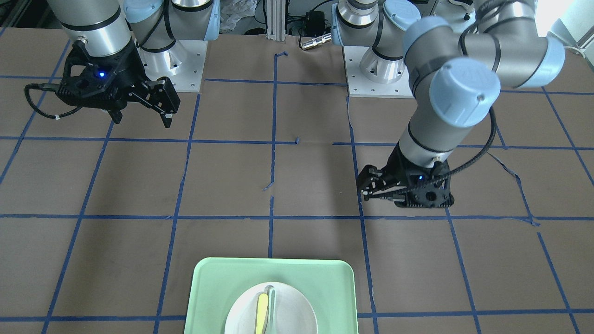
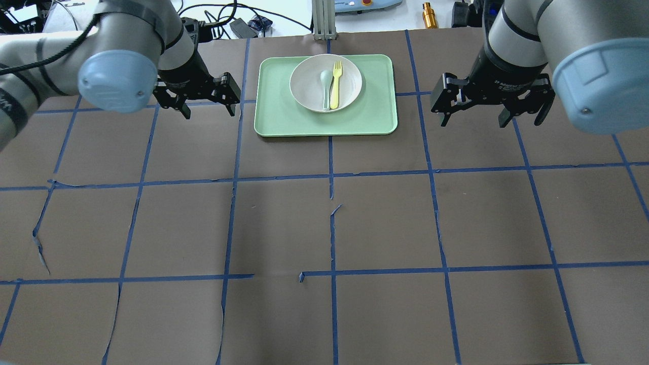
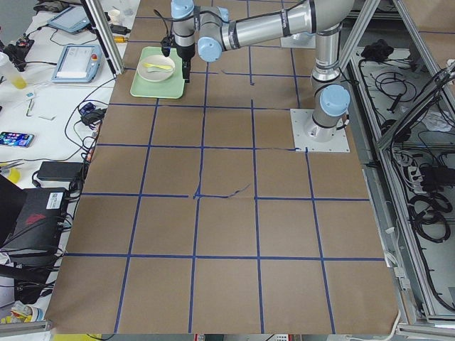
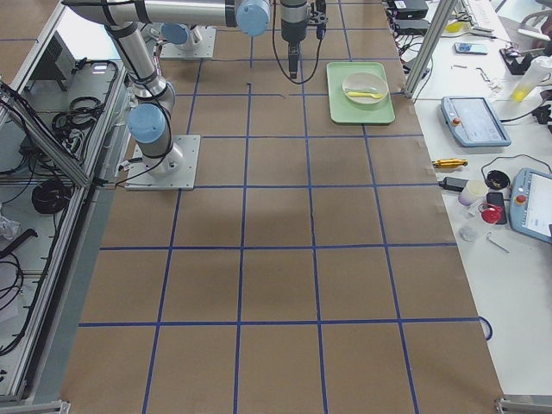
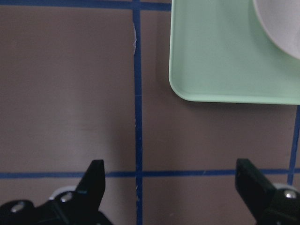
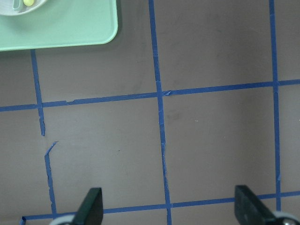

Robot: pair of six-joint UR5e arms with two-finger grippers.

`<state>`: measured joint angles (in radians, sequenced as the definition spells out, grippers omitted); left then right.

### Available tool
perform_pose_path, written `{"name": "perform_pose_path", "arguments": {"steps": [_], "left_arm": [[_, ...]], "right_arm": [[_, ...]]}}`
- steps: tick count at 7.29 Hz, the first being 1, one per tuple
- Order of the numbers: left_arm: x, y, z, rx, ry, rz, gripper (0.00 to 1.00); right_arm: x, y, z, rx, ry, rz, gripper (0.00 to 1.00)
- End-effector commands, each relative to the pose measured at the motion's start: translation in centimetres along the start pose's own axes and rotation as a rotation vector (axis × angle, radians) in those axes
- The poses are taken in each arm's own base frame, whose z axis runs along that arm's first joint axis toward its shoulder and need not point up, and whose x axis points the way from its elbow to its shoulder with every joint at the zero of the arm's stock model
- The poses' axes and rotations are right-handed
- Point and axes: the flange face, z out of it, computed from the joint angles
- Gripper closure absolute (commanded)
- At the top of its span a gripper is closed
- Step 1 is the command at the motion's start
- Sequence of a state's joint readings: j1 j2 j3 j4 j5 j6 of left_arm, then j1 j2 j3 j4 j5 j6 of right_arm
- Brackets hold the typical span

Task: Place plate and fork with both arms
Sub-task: 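Open the left gripper and lift it away from the plate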

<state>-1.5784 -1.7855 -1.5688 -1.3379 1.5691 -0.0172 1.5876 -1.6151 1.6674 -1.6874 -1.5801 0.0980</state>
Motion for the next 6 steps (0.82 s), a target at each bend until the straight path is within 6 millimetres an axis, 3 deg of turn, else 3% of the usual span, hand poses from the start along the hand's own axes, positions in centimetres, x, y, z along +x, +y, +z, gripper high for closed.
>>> {"name": "perform_pose_path", "arguments": {"steps": [1,2,4,6], "left_arm": [[0.6,4.6,-6.4,0.013,-0.004,0.014,0.0],[0.7,6.0,-7.7,0.029,-0.004,0.016,0.0],[0.6,8.0,-7.8,0.023,0.001,0.016,0.0],[0.7,8.2,-7.8,0.023,-0.001,0.017,0.0]], "right_arm": [[0.0,0.0,0.0,0.0,0.011,-0.001,0.0],[0.1,0.0,-0.1,0.002,0.014,0.0,0.0],[0.1,0.0,-0.1,0.002,0.015,0.0,0.0],[-0.1,-0.1,0.1,-0.003,0.0,-0.001,0.0]]}}
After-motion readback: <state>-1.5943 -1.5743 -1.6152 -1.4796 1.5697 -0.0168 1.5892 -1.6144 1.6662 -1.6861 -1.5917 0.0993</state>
